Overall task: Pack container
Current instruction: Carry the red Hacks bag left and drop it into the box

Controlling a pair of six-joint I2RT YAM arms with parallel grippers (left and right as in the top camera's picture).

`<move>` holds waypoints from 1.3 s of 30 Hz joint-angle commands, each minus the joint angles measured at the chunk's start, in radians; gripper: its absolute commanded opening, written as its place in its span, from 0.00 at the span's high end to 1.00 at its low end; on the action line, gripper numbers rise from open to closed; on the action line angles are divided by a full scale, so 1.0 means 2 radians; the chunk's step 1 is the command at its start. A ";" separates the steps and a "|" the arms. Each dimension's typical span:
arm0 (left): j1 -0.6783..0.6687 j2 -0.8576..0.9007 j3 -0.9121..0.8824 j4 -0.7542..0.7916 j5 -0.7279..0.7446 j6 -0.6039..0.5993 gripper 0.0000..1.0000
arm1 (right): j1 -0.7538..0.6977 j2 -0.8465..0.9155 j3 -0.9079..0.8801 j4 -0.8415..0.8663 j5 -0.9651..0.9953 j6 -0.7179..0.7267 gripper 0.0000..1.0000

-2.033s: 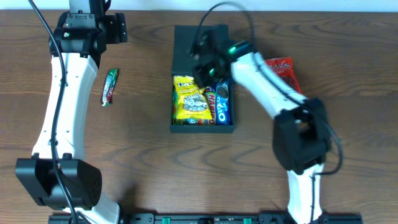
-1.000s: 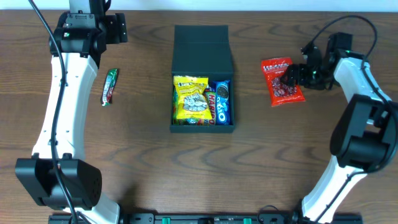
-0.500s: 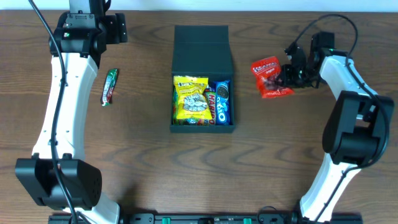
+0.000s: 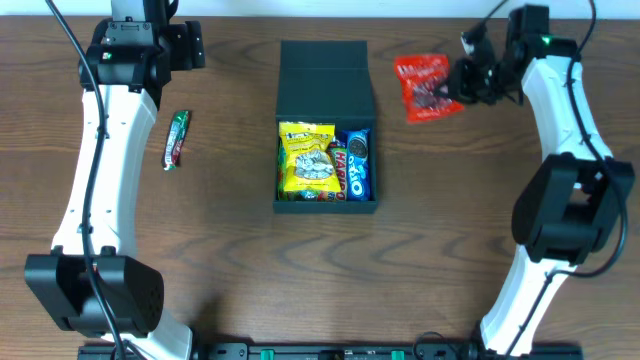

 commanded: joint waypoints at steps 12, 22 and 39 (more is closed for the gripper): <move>0.001 0.003 0.002 0.003 0.002 -0.004 0.05 | 0.223 -0.023 -0.059 0.004 0.022 0.216 0.98; 0.001 0.003 0.002 0.002 0.002 -0.004 0.05 | 0.280 -0.023 -0.114 0.054 0.117 0.305 0.99; 0.001 0.003 0.002 0.002 0.002 -0.004 0.05 | 0.244 -0.149 -0.120 0.054 0.131 0.225 0.14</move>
